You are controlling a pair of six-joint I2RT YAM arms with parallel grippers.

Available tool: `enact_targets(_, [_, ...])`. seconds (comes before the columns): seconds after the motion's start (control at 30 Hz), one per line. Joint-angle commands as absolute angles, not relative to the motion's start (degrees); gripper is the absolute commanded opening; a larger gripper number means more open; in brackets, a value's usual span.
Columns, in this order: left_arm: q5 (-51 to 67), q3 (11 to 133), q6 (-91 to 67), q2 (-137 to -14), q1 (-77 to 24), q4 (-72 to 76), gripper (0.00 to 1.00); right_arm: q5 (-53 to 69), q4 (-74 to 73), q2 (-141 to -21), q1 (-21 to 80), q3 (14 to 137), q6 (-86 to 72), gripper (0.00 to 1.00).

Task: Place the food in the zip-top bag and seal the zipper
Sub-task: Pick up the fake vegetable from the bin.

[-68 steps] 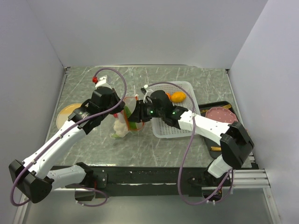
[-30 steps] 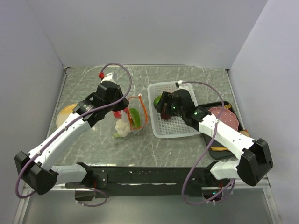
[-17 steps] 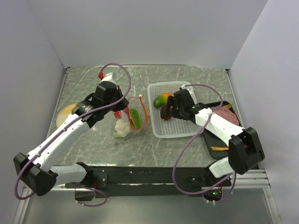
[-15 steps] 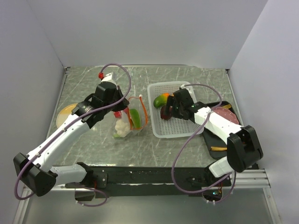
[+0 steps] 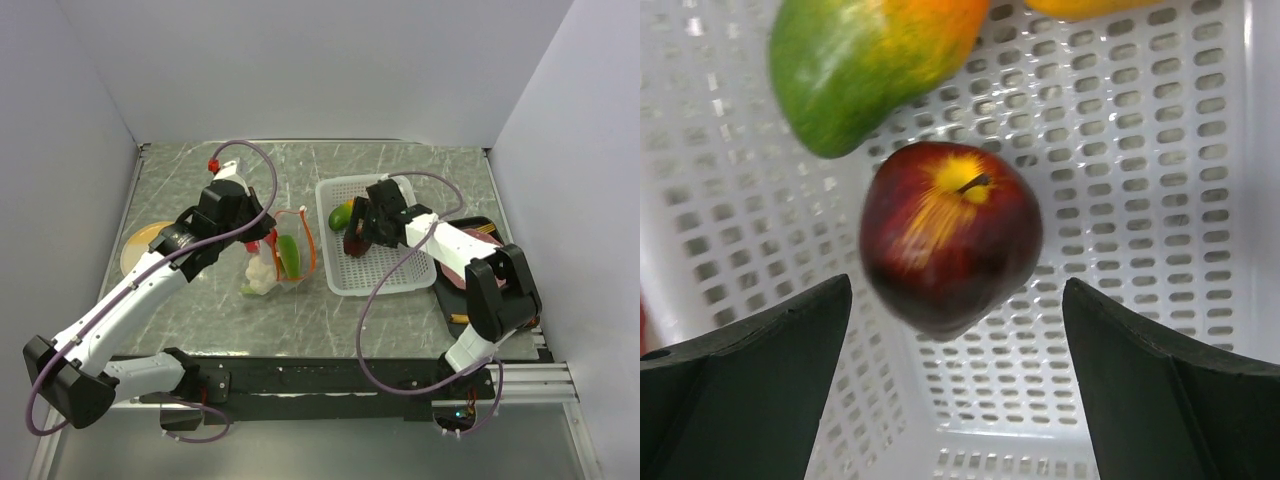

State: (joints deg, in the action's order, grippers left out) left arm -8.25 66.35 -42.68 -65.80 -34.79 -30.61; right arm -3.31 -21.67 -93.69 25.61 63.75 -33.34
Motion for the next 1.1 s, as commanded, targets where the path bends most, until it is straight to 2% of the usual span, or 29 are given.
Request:
enact_targets(0.0, [-8.0, 66.6, -42.2, -64.8, -34.6, -28.5, 0.01, -2.2, -20.8, -95.9, 24.6, 66.6, -32.3, 0.93])
enact_targets(0.83, [-9.4, 67.0, -42.3, -64.5, -34.6, -29.8, 0.01, 2.5, -19.8, -102.3, 22.1, 71.2, -29.6, 0.88])
enact_targets(0.93, [-9.7, 67.1, -42.4, -64.6, -34.6, -30.1, 0.01, 3.1, -19.2, -102.2, 22.1, 70.9, -29.5, 0.82])
enact_targets(0.97, [-9.7, 67.0, -42.4, -64.6, -34.6, -30.0, 0.01, 3.6, -19.1, -102.1, 22.0, 70.8, -29.4, 0.76])
enact_targets(1.03, [-9.7, 66.5, -42.7, -64.2, -34.6, -29.8, 0.01, 3.9, -18.6, -101.8, 22.1, 70.3, -29.6, 0.73])
enact_targets(1.07, [-9.7, 66.4, -42.7, -64.2, -34.6, -29.5, 0.01, 4.4, -18.1, -101.5, 22.0, 70.1, -29.5, 0.66])
